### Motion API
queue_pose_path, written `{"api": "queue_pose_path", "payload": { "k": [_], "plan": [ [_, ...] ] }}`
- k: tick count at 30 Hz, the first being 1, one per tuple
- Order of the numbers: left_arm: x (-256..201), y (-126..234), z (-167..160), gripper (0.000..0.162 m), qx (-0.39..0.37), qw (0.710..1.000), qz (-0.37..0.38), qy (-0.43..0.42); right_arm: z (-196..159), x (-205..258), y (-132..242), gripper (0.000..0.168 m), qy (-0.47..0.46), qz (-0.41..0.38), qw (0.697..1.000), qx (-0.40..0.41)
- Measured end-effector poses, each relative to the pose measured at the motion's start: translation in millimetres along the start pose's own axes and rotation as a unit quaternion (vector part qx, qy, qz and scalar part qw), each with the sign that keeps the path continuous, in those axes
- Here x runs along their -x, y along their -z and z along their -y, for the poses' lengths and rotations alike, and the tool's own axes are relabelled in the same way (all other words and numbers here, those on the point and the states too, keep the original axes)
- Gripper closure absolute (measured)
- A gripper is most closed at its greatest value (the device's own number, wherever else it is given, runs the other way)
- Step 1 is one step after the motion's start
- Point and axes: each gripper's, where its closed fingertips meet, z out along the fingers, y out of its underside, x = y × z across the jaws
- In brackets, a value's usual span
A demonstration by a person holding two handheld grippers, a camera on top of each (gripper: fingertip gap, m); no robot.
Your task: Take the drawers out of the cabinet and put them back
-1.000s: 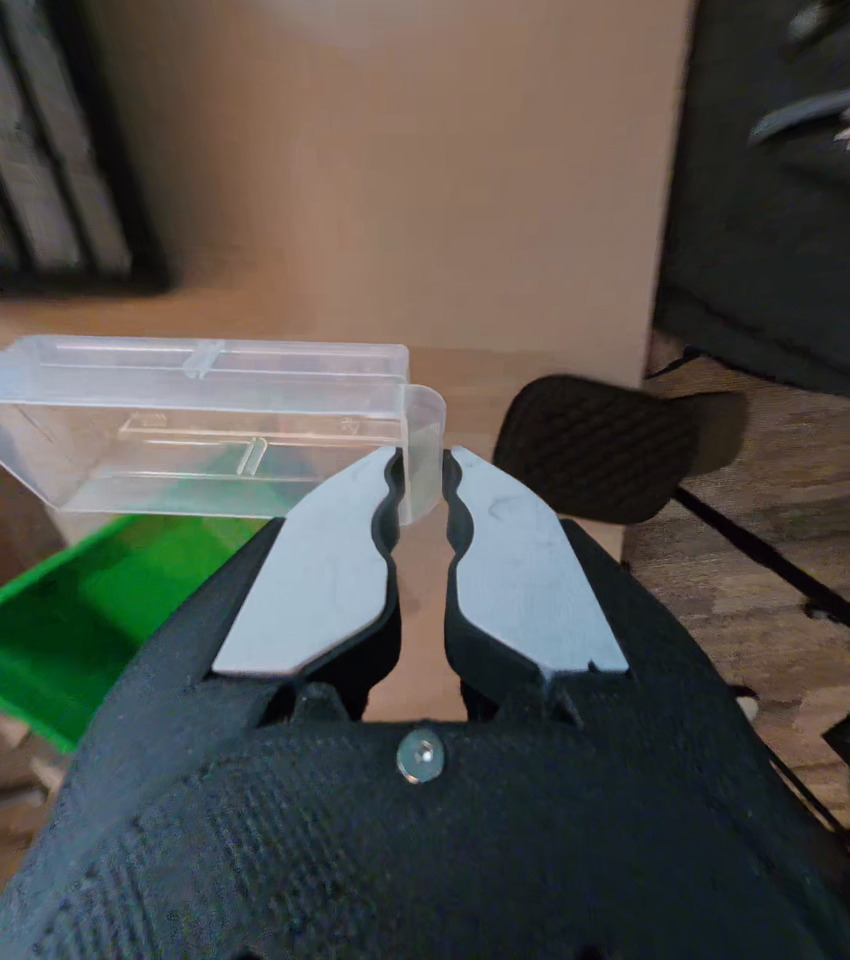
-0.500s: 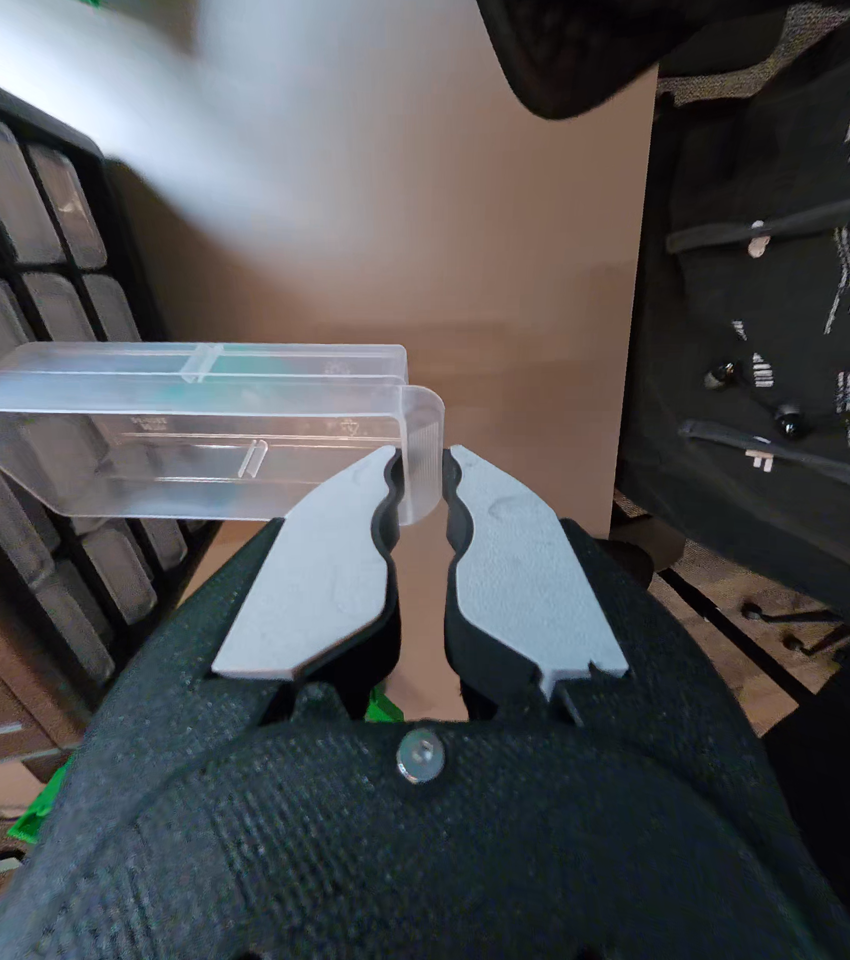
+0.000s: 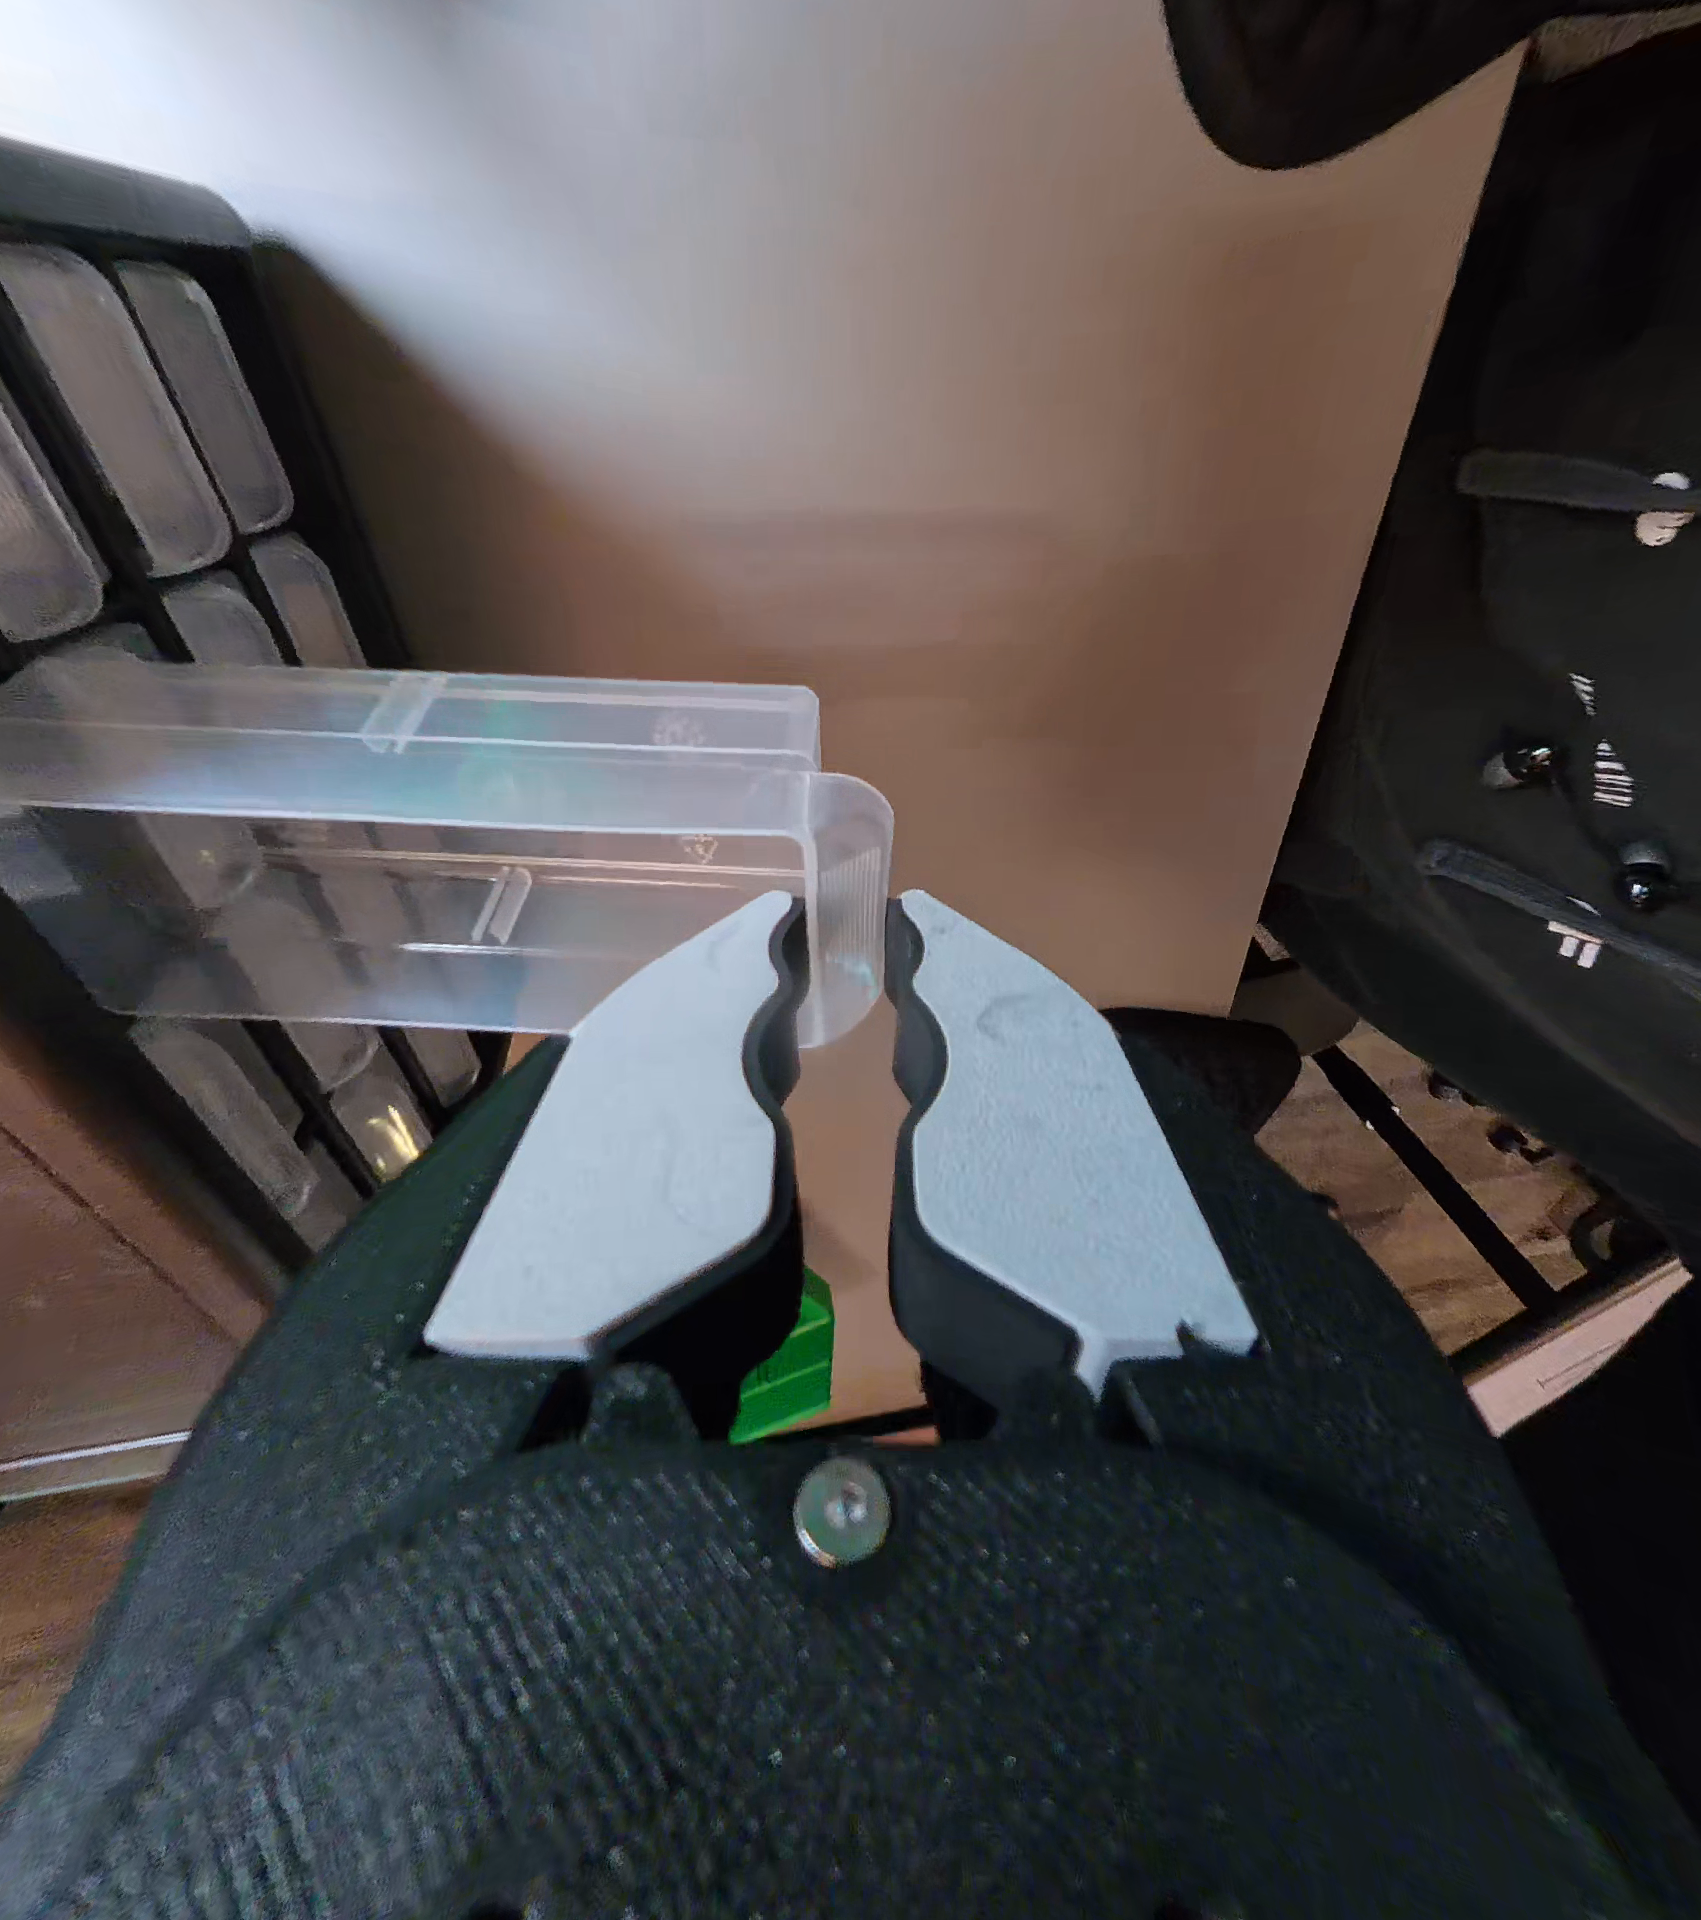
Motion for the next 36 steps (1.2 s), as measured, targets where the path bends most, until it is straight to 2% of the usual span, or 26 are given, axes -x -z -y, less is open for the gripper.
{"api": "queue_pose_path", "payload": {
  "k": [6,14,18,21,23,27,30,33,36],
  "plan": [
    [4.1,0.3,6.4,0.148,0.034,0.999,0.011,0.006,-0.2,0.1,0.1,0.168,0.001,0.000,1.000,0.000],
    [10.3,7.7,-3.6,0.147,0.088,0.995,0.055,-0.006,0.0,0.1,0.2,0.168,-0.005,0.005,1.000,-0.004],
    [13.2,0.6,3.6,0.147,0.086,0.994,0.064,-0.009,-0.1,0.1,0.1,0.168,-0.003,0.002,1.000,-0.004],
    [30.9,-8.6,-0.9,0.147,0.085,0.989,0.116,-0.010,-0.1,1.1,0.5,0.168,-0.001,0.003,1.000,-0.002],
    [45.0,-12.1,-3.4,0.147,0.061,0.987,0.148,-0.006,-0.2,1.2,0.4,0.168,-0.001,0.003,1.000,-0.002],
    [65.3,-11.1,6.6,0.146,-0.041,0.980,0.196,-0.002,-0.1,1.2,0.4,0.166,-0.002,0.005,1.000,-0.002],
    [86.0,-1.3,13.3,0.144,-0.115,0.954,0.278,-0.017,-0.1,1.4,0.4,0.168,-0.001,0.004,1.000,-0.002],
    [107.9,8.1,13.7,0.141,-0.184,0.906,0.380,-0.031,-0.1,1.3,0.4,0.168,-0.001,0.003,1.000,-0.001],
    [117.6,13.8,14.9,0.139,-0.279,0.846,0.453,-0.020,0.0,1.2,0.4,0.168,-0.003,0.004,1.000,-0.003]
  ]
}}
